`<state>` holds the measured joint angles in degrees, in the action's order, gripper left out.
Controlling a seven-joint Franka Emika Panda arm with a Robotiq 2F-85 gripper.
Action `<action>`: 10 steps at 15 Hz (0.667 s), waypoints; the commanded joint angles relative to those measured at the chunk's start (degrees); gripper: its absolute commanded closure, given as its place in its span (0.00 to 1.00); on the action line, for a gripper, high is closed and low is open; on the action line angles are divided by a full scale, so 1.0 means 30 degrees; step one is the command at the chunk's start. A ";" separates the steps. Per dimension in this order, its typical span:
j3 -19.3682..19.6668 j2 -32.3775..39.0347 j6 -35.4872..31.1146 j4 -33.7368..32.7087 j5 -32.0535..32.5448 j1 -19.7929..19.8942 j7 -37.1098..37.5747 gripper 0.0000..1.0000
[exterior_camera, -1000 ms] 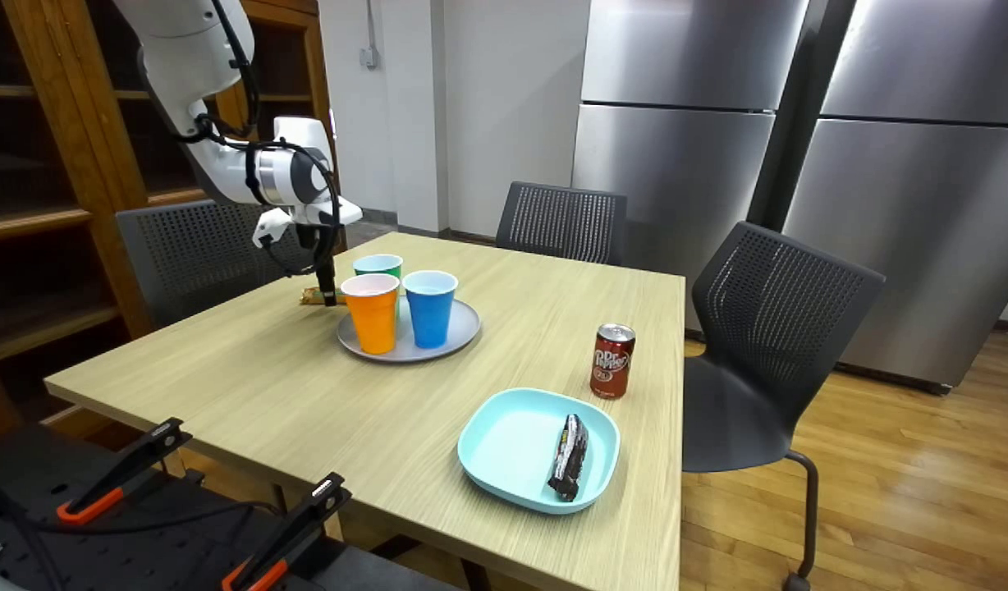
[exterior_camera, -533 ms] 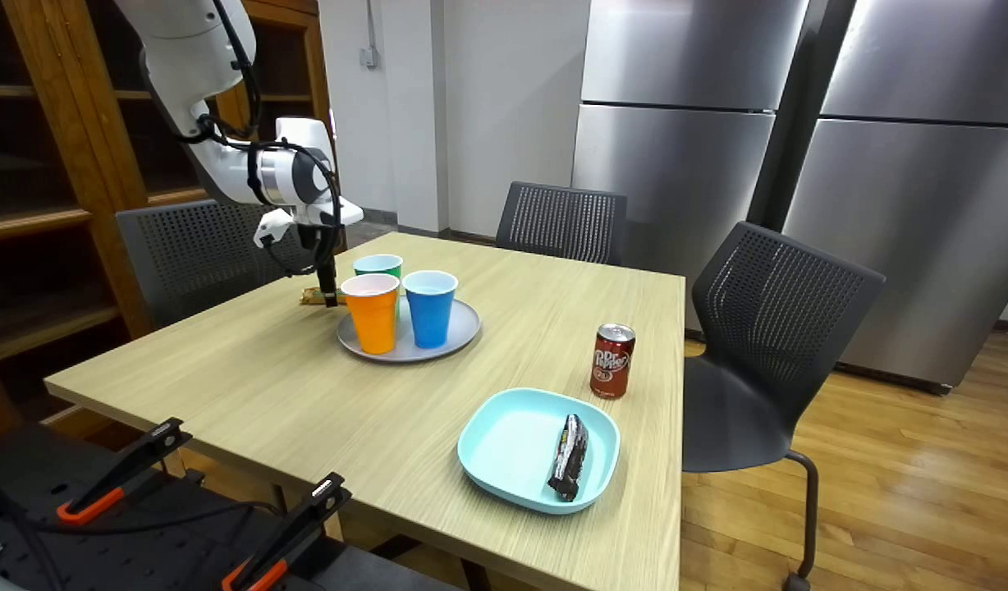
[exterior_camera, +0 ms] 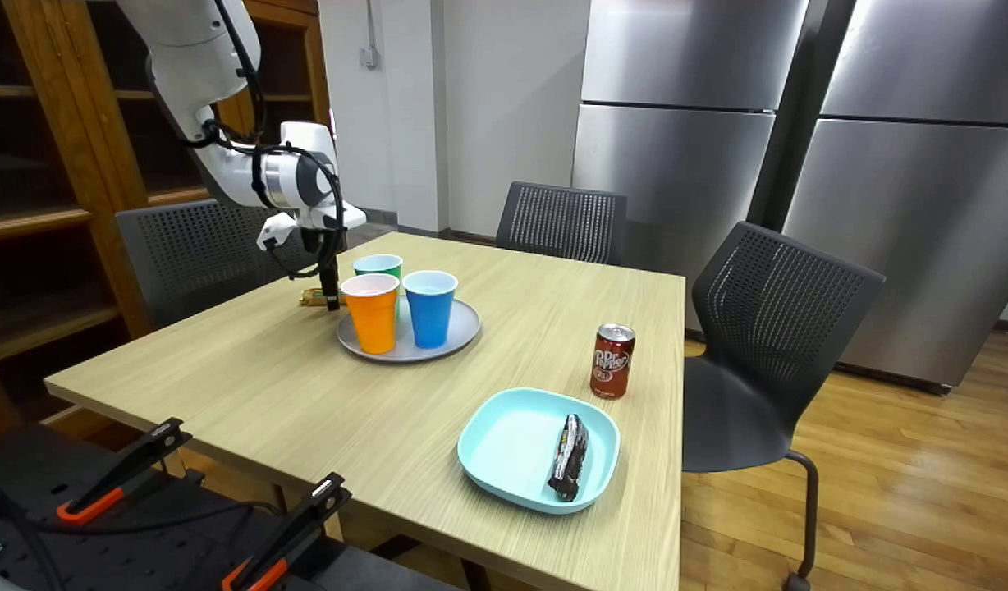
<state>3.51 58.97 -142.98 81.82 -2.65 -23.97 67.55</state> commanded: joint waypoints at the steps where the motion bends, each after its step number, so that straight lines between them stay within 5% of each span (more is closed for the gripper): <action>1: -0.0244 0.0411 0.0895 -0.1029 -0.0129 0.0217 0.0411 0.00; 4: -0.0263 0.0316 0.0791 -0.1032 -0.0111 0.0176 0.0396 0.00; 5: -0.0280 0.0283 0.0778 -0.1054 -0.0106 0.0176 0.0369 0.06; 6: -0.0276 0.0266 0.0756 -0.1090 -0.0096 0.0170 0.0365 0.26; 8: -0.0278 0.0272 0.0704 -0.1154 -0.0081 0.0178 0.0338 0.32; 10: -0.0282 0.0272 0.0682 -0.1188 -0.0084 0.0185 0.0332 0.47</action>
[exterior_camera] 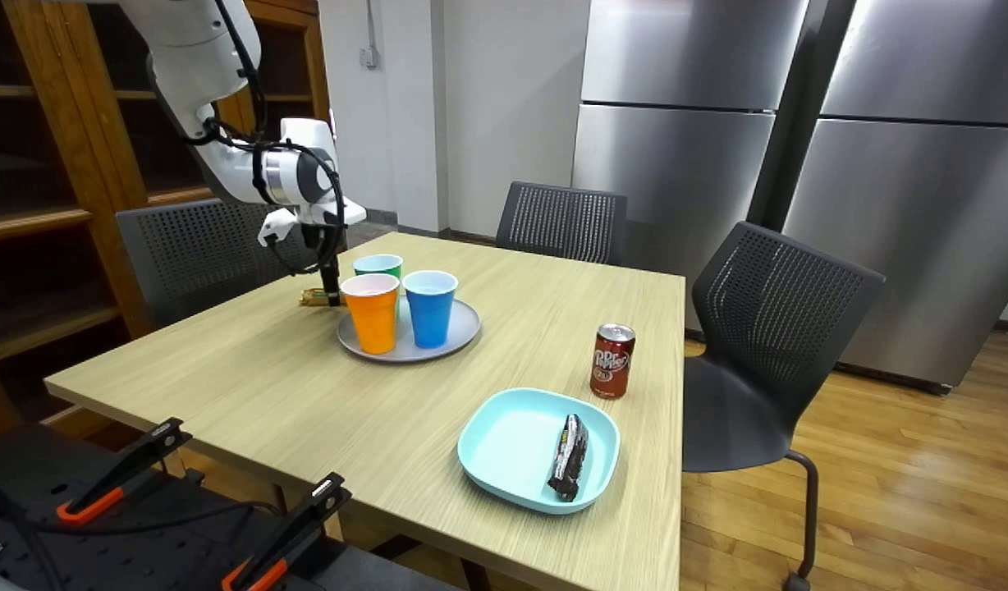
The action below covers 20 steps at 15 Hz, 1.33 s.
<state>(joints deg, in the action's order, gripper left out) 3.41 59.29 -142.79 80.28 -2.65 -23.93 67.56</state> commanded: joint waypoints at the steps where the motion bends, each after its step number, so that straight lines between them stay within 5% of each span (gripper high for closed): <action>1: -0.0307 0.0134 0.0627 -0.0662 -0.0119 0.0204 0.0277 0.55; 5: -0.0489 -0.0003 0.0525 -0.0537 -0.0220 0.0291 0.0134 0.83; 20: -0.0614 -0.5846 -0.0481 0.5801 0.1291 -0.0439 -0.1268 0.84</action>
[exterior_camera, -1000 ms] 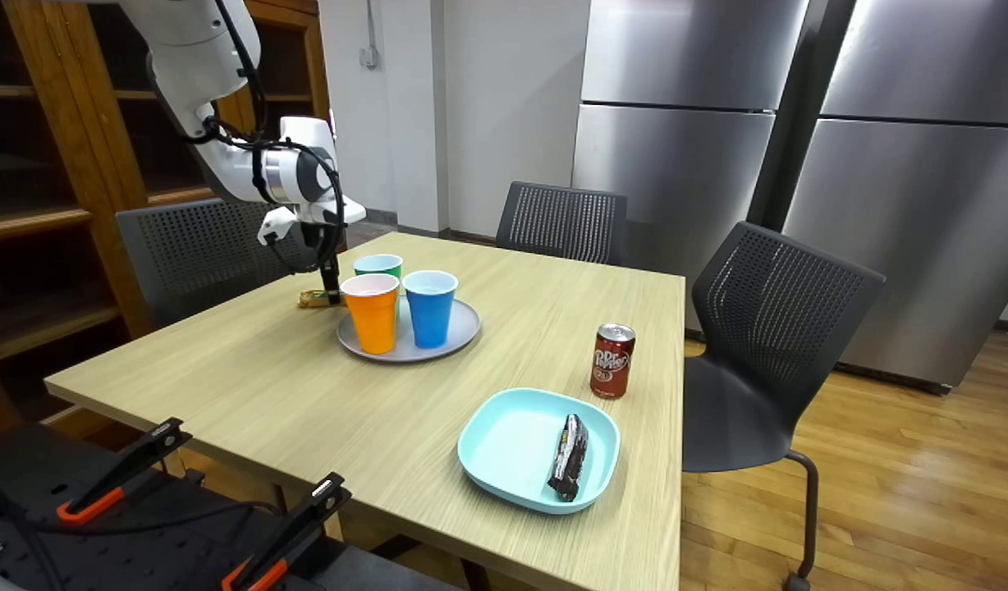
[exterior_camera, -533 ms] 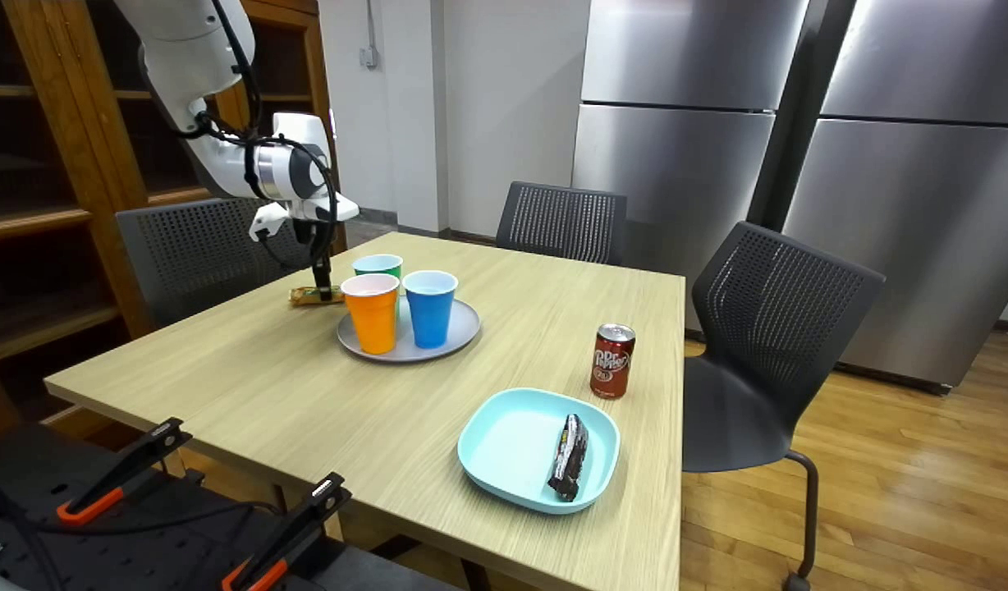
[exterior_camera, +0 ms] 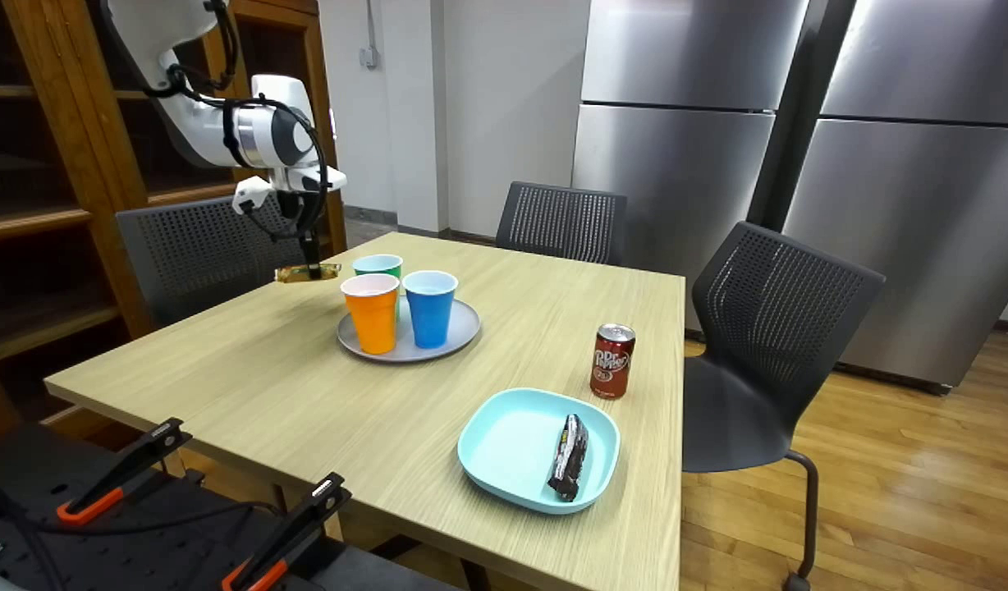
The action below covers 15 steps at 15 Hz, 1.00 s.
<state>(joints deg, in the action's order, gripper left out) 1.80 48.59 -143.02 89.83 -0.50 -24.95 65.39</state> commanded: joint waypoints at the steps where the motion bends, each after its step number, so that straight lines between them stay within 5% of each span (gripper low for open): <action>1: -0.0088 -0.2737 -0.0495 0.3106 0.0746 -0.0126 -0.0657 0.84; 15: -0.0524 -1.0041 -0.0896 1.0204 0.2291 0.0674 -0.2552 0.84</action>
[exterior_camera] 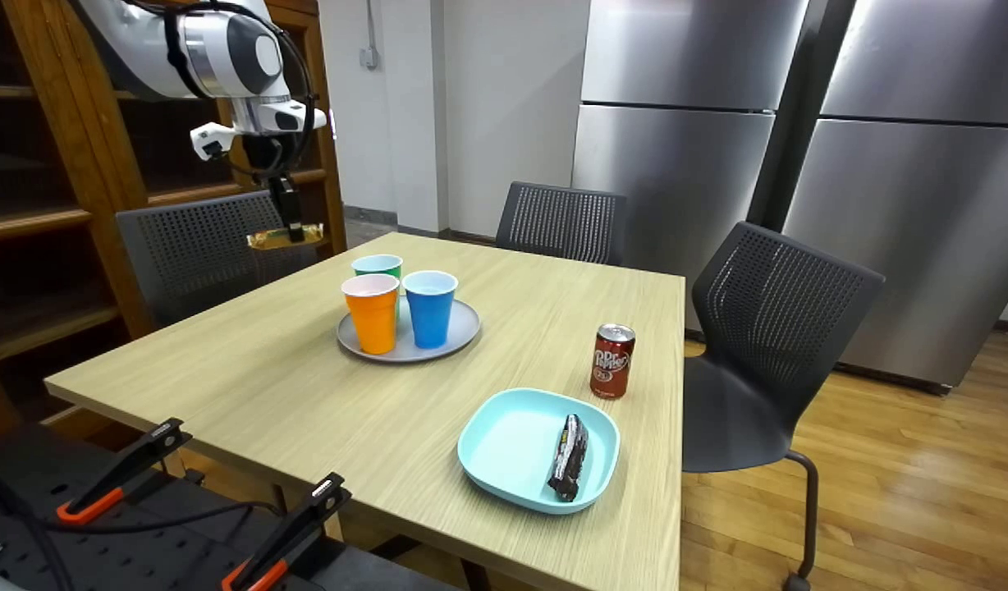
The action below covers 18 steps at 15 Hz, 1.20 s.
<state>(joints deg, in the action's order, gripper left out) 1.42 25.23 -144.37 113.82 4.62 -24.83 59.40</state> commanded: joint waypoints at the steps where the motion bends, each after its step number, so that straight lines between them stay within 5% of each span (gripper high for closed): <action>1: -0.0377 -0.2783 -0.0556 0.2716 0.0729 0.0733 -0.0582 0.84; 18: -0.0305 -0.8515 -0.2761 0.9061 0.0713 0.5218 -0.1822 0.84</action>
<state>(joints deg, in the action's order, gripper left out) 1.33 3.50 -150.87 137.22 6.99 -12.54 55.92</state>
